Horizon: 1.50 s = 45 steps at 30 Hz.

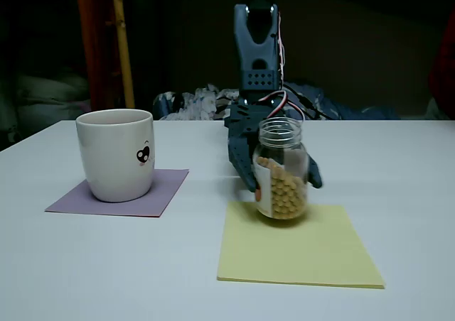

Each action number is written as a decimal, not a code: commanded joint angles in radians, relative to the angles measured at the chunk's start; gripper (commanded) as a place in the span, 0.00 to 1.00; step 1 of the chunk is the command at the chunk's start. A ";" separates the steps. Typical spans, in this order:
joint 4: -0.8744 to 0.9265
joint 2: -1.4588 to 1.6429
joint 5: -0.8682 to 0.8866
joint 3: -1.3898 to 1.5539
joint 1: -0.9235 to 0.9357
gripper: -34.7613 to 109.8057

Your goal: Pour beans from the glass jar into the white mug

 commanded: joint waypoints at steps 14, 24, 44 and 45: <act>-0.043 -0.141 -0.038 -0.244 -0.003 0.65; -0.077 0.342 0.140 0.250 0.021 0.75; 0.385 1.526 0.897 1.023 0.189 0.82; 0.463 1.588 0.954 1.034 0.193 0.82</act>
